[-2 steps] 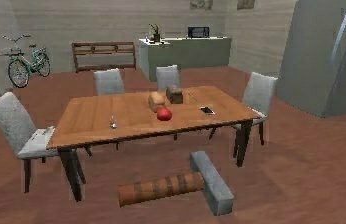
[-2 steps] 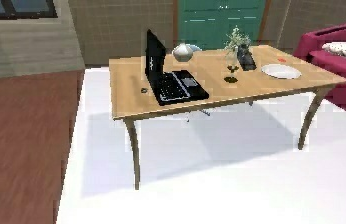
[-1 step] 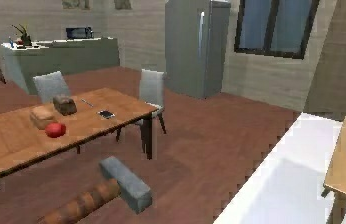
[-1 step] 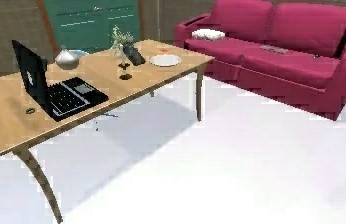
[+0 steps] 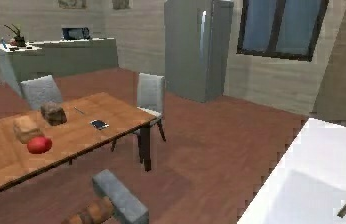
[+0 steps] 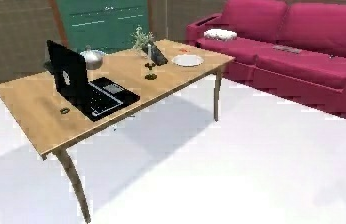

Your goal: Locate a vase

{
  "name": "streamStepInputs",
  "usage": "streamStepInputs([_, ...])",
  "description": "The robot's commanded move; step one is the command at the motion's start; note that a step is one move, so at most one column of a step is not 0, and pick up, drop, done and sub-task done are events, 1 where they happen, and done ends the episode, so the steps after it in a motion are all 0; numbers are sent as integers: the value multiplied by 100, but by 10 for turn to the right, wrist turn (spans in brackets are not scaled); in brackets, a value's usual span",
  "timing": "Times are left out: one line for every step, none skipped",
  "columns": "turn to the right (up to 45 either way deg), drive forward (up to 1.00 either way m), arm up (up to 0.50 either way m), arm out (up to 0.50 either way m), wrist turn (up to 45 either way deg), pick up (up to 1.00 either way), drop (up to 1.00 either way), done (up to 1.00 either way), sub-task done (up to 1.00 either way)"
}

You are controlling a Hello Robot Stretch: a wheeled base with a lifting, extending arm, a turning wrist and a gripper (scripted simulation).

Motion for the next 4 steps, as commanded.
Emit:
streamStepInputs([60,0,0,0,0,0,0,0,0])
streamStepInputs([0,75,0,0,0,0,0,0,0])
streamStepInputs([330,0,0,0,0,0,0,0,0])
streamStepInputs([0,100,0,0,0,0,0,0,0])
